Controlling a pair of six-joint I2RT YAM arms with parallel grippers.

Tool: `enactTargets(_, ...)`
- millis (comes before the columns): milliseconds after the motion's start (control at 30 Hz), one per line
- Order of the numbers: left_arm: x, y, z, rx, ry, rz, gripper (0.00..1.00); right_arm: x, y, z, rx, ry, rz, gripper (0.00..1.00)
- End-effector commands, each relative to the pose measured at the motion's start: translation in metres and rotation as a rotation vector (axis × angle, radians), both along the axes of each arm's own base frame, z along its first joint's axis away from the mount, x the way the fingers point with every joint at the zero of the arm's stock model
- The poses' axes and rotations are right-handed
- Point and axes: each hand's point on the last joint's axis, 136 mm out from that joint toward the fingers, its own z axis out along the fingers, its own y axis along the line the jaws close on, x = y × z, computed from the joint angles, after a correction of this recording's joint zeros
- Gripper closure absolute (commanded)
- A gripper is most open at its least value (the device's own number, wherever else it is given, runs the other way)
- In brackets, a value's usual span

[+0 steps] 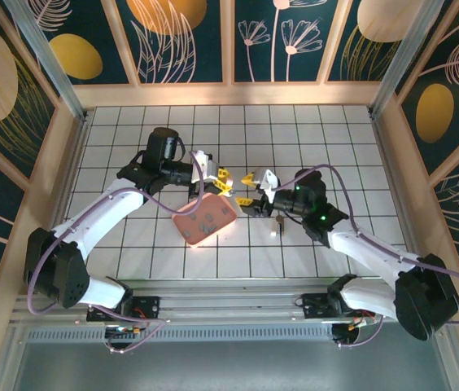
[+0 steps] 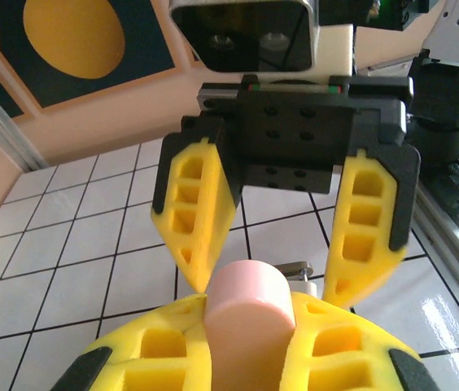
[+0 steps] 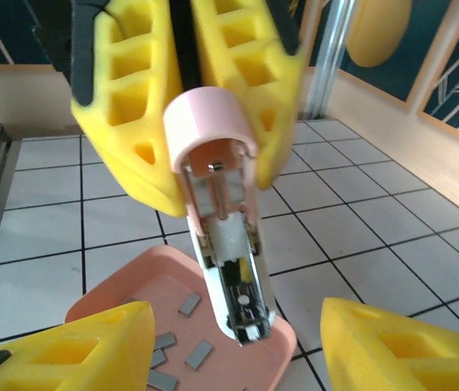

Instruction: Load the staples into the stapler

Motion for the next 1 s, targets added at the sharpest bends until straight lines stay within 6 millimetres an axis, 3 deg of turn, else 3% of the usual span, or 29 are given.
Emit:
enactTargets(0, -0.007, -0.002, 0.017, -0.047, -0.025, -0.039, 1.0, 0.004, 0.014, 0.016, 0.011, -0.086, 0.046, 0.42)
enactTargets(433, -0.012, -0.003, 0.021, -0.07, -0.009, -0.064, 1.0, 0.0, 0.039, 0.02, 0.068, -0.061, 0.172, 0.44)
enactTargets(767, -0.01, -0.002, 0.021, -0.078, 0.002, -0.037, 1.0, 0.0, 0.036, 0.017, 0.083, -0.026, 0.173, 0.81)
enactTargets(967, -0.007, -0.001, 0.023, -0.09, 0.006, 0.004, 0.93, 0.003, 0.023, 0.011, 0.094, 0.027, 0.118, 0.87)
